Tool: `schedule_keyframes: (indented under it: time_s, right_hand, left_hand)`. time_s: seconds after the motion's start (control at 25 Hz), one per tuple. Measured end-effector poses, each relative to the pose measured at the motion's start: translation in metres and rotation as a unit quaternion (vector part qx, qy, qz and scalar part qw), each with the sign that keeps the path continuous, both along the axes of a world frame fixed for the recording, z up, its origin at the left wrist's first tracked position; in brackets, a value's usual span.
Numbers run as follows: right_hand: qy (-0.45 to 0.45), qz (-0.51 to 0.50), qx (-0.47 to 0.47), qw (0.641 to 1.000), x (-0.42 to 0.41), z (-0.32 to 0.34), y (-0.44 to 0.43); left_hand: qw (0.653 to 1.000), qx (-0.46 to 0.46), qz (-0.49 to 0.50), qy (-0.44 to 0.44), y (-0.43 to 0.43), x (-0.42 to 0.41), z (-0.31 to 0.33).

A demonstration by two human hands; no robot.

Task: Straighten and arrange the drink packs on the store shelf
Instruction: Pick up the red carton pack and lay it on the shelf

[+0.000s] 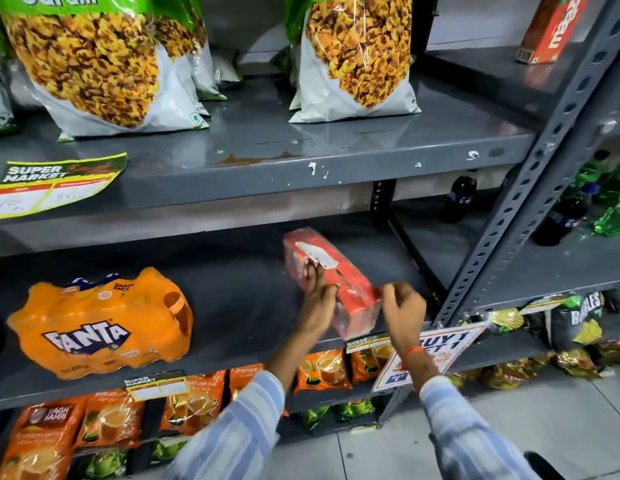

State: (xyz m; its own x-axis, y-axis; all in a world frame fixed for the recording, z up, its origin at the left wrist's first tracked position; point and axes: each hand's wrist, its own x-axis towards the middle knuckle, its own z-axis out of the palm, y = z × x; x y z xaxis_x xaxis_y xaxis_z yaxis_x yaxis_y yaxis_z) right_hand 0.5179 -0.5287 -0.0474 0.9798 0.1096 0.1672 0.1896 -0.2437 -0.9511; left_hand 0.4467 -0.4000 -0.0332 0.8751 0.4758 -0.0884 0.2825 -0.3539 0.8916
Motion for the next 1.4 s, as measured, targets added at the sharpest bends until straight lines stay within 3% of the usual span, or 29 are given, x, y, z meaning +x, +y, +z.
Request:
schedule_keyframes:
  time_s: [0.08,0.16,0.36,0.44,0.52,0.6,0.72,1.0,1.2,1.4]
  right_hand:
    - [0.007,0.047,0.046,0.998,-0.034,-0.010,0.007]
    - [-0.010,0.109,0.052,0.993,-0.059,-0.016,0.017]
    - [-0.050,0.269,-0.018,0.962,-0.073,-0.018,0.037]
    - [-0.036,0.204,0.011,0.978,-0.060,-0.017,0.031]
    - [-0.036,0.045,0.044,0.997,-0.029,-0.016,0.018]
    - [0.008,-0.001,0.031,1.000,0.010,-0.012,0.008]
    - [0.113,0.099,0.009,0.989,0.051,-0.006,0.006]
    - [0.098,0.004,0.139,0.985,0.021,-0.022,-0.013]
    - [0.067,-0.069,0.098,0.991,-0.004,-0.028,-0.024]
    - [0.083,-0.062,0.153,0.983,0.002,-0.023,-0.025]
  left_hand:
    - [1.000,-0.001,-0.030,0.006,0.025,0.007,0.008]
    - [0.996,0.065,-0.064,0.019,0.043,0.013,0.017]
    - [0.958,0.143,-0.229,0.098,0.068,0.030,0.043]
    - [0.948,0.197,-0.217,0.126,0.074,0.028,0.039]
    - [0.950,0.283,-0.072,0.107,0.064,0.007,0.014]
    - [0.968,0.225,0.108,0.021,0.033,-0.027,-0.016]
    - [0.981,0.004,0.173,-0.090,0.001,-0.052,-0.028]
    - [0.990,-0.004,0.103,-0.100,0.013,-0.057,-0.029]
    - [0.994,-0.023,0.076,-0.080,0.002,-0.057,-0.034]
    - [0.994,-0.027,0.083,-0.071,-0.009,-0.058,-0.032]
